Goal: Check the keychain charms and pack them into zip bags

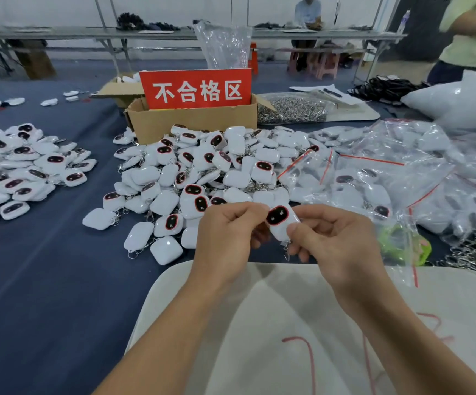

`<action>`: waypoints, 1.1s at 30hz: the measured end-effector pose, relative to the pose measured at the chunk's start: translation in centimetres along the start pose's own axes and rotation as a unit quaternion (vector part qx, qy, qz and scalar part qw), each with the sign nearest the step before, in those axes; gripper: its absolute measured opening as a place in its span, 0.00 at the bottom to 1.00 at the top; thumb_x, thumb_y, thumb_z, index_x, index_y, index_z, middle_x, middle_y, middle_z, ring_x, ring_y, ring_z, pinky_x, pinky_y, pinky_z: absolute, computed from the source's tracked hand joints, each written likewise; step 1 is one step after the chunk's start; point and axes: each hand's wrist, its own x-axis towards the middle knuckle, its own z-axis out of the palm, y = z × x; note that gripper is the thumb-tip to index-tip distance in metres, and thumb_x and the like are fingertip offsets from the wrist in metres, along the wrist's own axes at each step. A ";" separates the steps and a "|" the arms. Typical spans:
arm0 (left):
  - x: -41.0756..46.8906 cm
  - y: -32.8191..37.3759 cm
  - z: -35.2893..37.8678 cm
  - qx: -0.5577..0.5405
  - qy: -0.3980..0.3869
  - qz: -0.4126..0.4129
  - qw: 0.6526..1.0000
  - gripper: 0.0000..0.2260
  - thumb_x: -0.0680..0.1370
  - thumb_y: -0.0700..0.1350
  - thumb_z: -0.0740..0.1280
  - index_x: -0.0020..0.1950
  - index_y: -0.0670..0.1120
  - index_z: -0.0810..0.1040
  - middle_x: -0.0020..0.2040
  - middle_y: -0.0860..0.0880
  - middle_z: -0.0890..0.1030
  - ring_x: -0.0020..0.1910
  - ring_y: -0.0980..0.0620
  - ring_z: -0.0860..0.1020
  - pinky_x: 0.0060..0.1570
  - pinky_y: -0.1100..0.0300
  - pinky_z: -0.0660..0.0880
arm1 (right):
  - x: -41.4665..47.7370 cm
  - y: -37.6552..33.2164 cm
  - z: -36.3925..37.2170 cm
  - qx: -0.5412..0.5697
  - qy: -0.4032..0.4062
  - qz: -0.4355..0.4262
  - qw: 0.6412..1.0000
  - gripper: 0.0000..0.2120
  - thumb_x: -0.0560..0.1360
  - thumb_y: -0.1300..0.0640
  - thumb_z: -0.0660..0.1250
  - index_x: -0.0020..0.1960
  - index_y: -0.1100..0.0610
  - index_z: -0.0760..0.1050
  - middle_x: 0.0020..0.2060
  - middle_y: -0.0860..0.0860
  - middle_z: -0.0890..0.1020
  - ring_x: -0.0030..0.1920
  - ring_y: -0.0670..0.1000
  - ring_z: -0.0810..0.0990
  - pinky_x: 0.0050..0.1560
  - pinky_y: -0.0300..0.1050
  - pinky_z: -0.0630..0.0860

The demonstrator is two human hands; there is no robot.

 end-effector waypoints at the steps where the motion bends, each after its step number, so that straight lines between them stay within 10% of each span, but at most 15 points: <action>1: 0.0 0.0 0.1 0.012 0.011 0.014 1.000 0.10 0.72 0.51 0.70 0.40 0.48 0.88 0.34 0.47 0.83 0.33 0.55 0.77 0.35 0.63 0.74 | 0.1 0.1 0.1 -0.011 0.005 0.002 1.000 0.18 0.73 0.72 0.73 0.38 0.49 0.86 0.27 0.54 0.82 0.24 0.47 0.76 0.27 0.35 0.73; 9: -0.1 -0.2 -0.4 0.141 0.013 0.099 0.985 0.17 0.72 0.41 0.78 0.43 0.67 0.85 0.40 0.64 0.86 0.41 0.64 0.85 0.45 0.73 0.77 | 0.3 1.0 -0.3 -0.146 0.092 -0.050 0.984 0.15 0.71 0.69 0.75 0.39 0.48 0.83 0.33 0.45 0.86 0.35 0.46 0.85 0.39 0.38 0.81; 12: -0.2 -0.4 -0.5 0.153 0.057 0.123 0.979 0.17 0.70 0.44 0.78 0.44 0.69 0.85 0.39 0.65 0.85 0.41 0.64 0.84 0.45 0.71 0.77 | 0.4 0.9 -0.6 -0.035 0.080 0.006 0.996 0.14 0.71 0.72 0.72 0.40 0.53 0.82 0.34 0.51 0.85 0.35 0.49 0.84 0.39 0.40 0.81; 19: 0.2 -1.0 -0.9 0.103 0.040 0.118 0.987 0.18 0.69 0.40 0.76 0.47 0.65 0.87 0.43 0.61 0.87 0.45 0.60 0.86 0.50 0.67 0.80 | 0.3 0.0 -0.3 0.147 -0.046 0.162 0.975 0.09 0.83 0.63 0.62 0.55 0.64 0.81 0.36 0.64 0.83 0.32 0.58 0.82 0.32 0.46 0.81; 26: 0.3 -1.0 -0.7 0.037 -0.026 -0.027 0.999 0.09 0.77 0.40 0.74 0.52 0.54 0.88 0.40 0.48 0.88 0.33 0.52 0.84 0.30 0.64 0.77 | 0.3 0.5 -0.6 0.018 -0.012 0.083 0.996 0.13 0.76 0.74 0.65 0.49 0.57 0.81 0.32 0.59 0.84 0.30 0.51 0.80 0.36 0.39 0.79; 33: 0.7 -1.2 -0.9 0.065 -0.066 0.033 0.995 0.18 0.76 0.34 0.74 0.46 0.59 0.89 0.33 0.46 0.85 0.30 0.55 0.80 0.32 0.65 0.76 | 0.5 0.8 -0.4 0.004 0.005 0.073 0.997 0.07 0.74 0.72 0.70 0.47 0.62 0.81 0.33 0.58 0.85 0.31 0.49 0.81 0.35 0.38 0.78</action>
